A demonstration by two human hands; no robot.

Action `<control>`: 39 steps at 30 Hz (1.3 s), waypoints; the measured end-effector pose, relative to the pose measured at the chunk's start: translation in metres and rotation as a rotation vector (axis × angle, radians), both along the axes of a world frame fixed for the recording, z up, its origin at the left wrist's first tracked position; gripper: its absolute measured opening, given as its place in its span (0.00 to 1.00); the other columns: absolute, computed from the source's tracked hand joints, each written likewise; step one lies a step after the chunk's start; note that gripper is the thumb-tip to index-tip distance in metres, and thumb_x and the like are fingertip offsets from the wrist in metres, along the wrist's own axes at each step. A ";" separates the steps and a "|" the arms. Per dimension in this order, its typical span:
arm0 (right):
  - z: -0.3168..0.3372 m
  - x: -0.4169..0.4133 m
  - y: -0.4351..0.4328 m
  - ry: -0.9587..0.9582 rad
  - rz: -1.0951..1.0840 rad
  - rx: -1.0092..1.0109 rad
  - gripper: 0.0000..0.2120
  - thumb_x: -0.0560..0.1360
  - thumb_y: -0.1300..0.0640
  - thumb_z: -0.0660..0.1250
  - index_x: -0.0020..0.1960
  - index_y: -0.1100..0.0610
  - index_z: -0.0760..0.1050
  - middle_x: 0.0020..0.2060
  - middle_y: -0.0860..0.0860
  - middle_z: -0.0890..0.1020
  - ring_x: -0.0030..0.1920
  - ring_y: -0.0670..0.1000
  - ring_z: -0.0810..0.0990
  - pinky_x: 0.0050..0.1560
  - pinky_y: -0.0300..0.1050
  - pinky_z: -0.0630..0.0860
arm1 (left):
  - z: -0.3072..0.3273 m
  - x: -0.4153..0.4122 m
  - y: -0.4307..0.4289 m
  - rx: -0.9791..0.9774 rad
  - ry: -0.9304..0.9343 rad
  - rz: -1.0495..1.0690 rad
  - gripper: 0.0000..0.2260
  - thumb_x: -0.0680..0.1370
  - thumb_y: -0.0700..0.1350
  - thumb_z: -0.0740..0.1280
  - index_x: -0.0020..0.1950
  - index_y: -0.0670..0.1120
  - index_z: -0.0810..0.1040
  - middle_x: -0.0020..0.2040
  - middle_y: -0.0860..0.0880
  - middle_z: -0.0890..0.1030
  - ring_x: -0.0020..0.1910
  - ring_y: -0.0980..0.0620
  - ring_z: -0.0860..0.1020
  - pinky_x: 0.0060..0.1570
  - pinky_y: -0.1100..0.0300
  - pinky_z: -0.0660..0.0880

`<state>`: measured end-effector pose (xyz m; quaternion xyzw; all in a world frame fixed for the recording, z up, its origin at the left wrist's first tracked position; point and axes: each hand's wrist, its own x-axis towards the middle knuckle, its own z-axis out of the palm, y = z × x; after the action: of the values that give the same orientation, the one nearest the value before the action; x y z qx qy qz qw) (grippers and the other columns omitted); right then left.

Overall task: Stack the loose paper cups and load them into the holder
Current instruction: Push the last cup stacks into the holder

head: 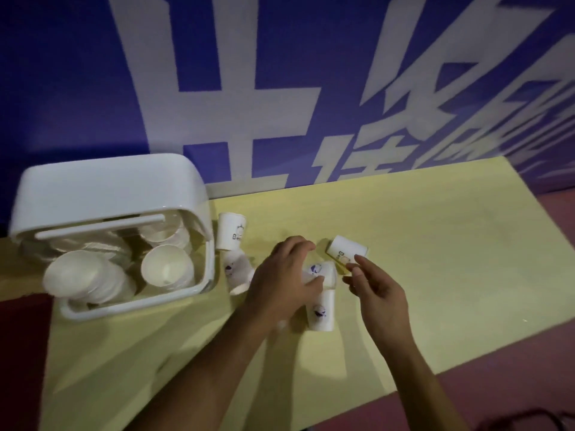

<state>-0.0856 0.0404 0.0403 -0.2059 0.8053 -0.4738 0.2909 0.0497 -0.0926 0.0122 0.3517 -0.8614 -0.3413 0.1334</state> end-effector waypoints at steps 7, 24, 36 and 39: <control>-0.028 -0.083 0.039 -0.043 -0.010 0.052 0.13 0.82 0.54 0.68 0.66 0.50 0.80 0.54 0.46 0.86 0.52 0.45 0.86 0.60 0.54 0.81 | -0.063 -0.085 0.006 0.076 -0.505 -0.189 0.32 0.76 0.60 0.69 0.77 0.51 0.66 0.73 0.49 0.72 0.69 0.46 0.71 0.62 0.51 0.72; -0.109 -0.139 -0.007 0.095 0.416 0.312 0.55 0.65 0.47 0.83 0.82 0.54 0.56 0.74 0.52 0.71 0.73 0.57 0.69 0.71 0.52 0.69 | -0.023 -0.089 0.021 0.352 0.126 0.479 0.27 0.69 0.56 0.81 0.60 0.58 0.70 0.53 0.63 0.79 0.52 0.64 0.77 0.45 0.66 0.74; -0.130 -0.171 -0.046 0.336 0.390 0.231 0.36 0.65 0.61 0.80 0.71 0.58 0.71 0.62 0.61 0.81 0.60 0.63 0.80 0.61 0.54 0.74 | -0.009 -0.005 0.020 0.461 0.352 0.523 0.28 0.68 0.62 0.76 0.65 0.61 0.70 0.60 0.60 0.78 0.61 0.54 0.78 0.59 0.51 0.77; -0.115 -0.154 -0.046 0.282 0.413 0.243 0.33 0.68 0.61 0.81 0.68 0.55 0.70 0.58 0.52 0.81 0.53 0.58 0.81 0.51 0.47 0.75 | 0.001 0.027 0.018 0.488 0.425 0.539 0.25 0.69 0.63 0.75 0.63 0.68 0.70 0.60 0.61 0.78 0.61 0.55 0.78 0.56 0.57 0.78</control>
<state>-0.2395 -0.0051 -0.0742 -0.3929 0.8298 -0.2709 0.2891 0.0769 -0.0745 0.0127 0.5076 -0.5857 -0.5532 0.3054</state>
